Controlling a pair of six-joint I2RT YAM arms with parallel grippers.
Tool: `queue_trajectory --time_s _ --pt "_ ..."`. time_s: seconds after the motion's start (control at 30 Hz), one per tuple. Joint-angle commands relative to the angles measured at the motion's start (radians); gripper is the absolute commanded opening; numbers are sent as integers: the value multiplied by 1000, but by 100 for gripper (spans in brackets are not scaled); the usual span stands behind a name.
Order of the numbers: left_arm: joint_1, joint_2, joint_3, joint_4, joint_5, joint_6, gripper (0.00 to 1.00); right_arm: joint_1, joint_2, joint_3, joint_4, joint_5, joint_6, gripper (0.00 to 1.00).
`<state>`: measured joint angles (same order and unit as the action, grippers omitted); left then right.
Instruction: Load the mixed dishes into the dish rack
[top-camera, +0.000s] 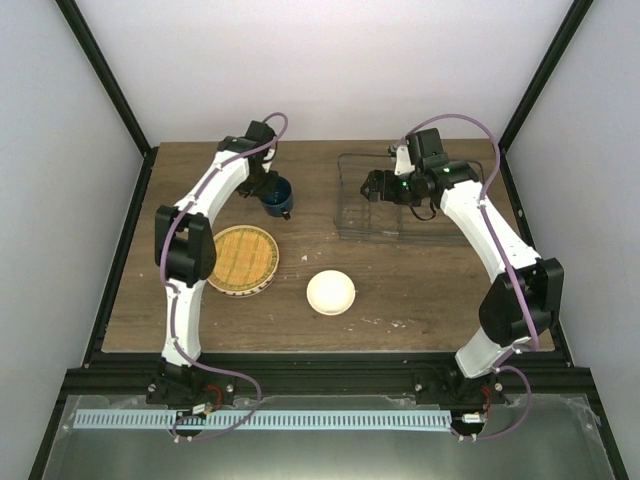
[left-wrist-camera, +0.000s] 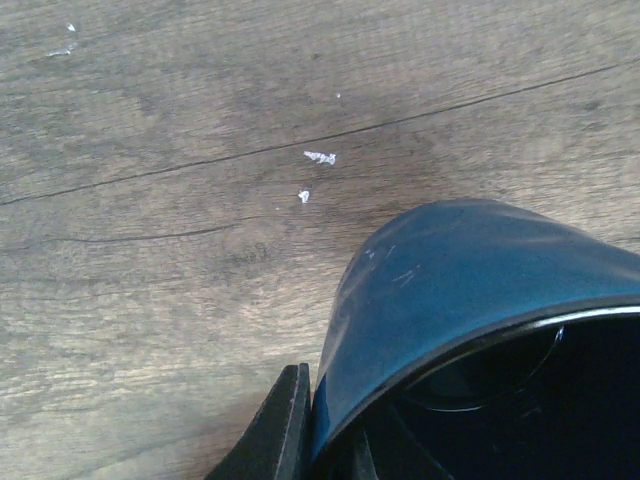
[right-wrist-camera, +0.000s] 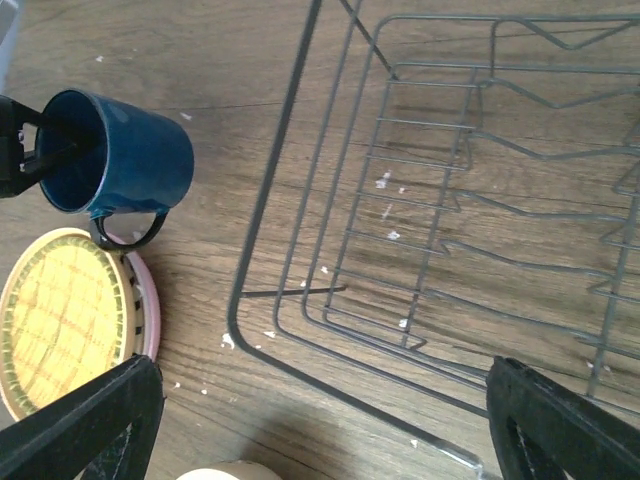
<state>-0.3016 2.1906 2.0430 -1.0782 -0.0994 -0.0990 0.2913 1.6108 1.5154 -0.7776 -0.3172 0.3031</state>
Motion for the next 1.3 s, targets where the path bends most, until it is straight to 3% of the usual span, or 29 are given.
queue_trajectory --time_s 0.0,0.47,0.9,1.07,1.27 --pt "-8 51 64 -63 -74 45 0 -5 26 70 -44 59 -26 90" --pt "9 115 71 -54 -47 54 0 -6 63 109 -76 64 -31 91" --pt "16 36 39 -48 10 64 23 -7 65 114 -83 61 -55 97" --pt "16 -12 39 -43 -10 61 35 -7 58 109 -76 67 -64 99" --pt "15 -97 34 -41 -57 59 41 -7 55 89 -66 110 -70 100"
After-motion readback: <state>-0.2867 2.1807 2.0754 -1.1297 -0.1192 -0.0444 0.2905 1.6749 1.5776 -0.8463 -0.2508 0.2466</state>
